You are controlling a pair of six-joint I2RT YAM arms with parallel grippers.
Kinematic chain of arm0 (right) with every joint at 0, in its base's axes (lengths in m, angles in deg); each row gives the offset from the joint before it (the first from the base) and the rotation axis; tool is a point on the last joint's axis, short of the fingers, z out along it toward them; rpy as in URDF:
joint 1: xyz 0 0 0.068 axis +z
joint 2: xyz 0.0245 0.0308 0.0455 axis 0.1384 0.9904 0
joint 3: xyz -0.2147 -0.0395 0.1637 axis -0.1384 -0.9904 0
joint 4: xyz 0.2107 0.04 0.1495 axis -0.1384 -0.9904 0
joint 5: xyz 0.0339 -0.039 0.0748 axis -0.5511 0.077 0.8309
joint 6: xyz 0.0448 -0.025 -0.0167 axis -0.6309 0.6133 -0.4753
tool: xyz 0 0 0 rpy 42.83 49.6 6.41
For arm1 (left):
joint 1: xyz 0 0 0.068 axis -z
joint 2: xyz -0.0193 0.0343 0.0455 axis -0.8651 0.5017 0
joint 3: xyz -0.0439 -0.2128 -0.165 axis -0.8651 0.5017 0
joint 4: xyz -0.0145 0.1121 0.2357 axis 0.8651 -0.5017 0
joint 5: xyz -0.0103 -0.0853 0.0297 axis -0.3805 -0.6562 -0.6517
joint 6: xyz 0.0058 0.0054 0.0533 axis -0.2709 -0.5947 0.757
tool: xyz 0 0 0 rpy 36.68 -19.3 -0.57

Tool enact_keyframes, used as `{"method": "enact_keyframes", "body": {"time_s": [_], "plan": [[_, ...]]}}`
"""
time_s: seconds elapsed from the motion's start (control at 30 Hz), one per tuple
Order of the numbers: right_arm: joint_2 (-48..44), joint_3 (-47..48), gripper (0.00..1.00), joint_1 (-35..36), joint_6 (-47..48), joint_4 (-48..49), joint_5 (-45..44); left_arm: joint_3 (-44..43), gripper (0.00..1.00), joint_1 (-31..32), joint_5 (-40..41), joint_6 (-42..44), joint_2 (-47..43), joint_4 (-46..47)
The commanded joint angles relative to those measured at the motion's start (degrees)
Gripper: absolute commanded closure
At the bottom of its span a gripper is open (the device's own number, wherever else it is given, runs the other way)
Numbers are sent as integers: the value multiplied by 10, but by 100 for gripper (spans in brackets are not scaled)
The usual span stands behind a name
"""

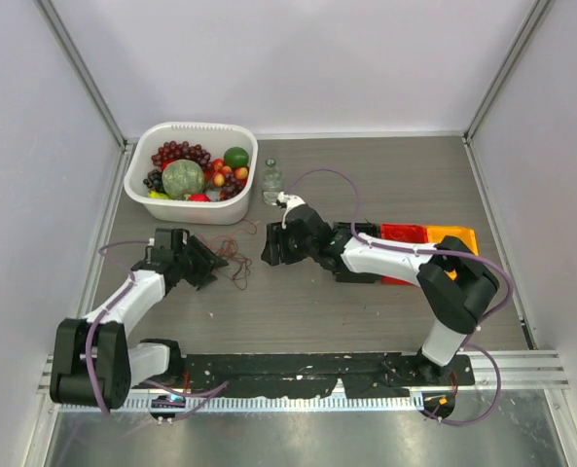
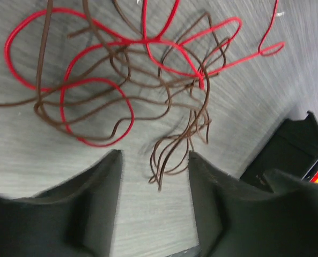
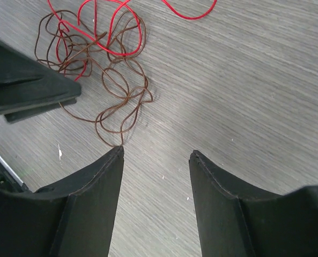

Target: Untangle the cables

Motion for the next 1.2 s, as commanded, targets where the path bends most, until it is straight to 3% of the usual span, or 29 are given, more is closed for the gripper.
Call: {"method": "enact_keyframes", "body": {"time_s": [0.0,0.13,0.17,0.4,0.6,0.67,0.87,1.03,1.17], "plan": [[-50,-28,43,-1,-7,53,4,0,54,1,-10,-8,54,133],[-44,-39,38,-1,-14,72,27,-31,98,2,-45,29,64,108],[-43,-40,31,0,-21,83,33,-33,100,1,-44,33,47,88],[20,39,24,16,-7,107,86,-40,100,1,-92,21,-147,-45],[132,112,24,33,-60,181,148,-92,100,2,-199,15,-204,-81],[157,129,26,45,-77,203,125,-124,100,2,-229,16,-217,-73],[206,153,39,46,-114,149,70,-370,100,1,-205,66,-241,-97],[195,142,50,35,-88,81,-17,-640,100,3,-162,132,-181,-152],[187,135,52,22,-70,59,-62,-768,100,1,-148,138,-137,-151]]}}
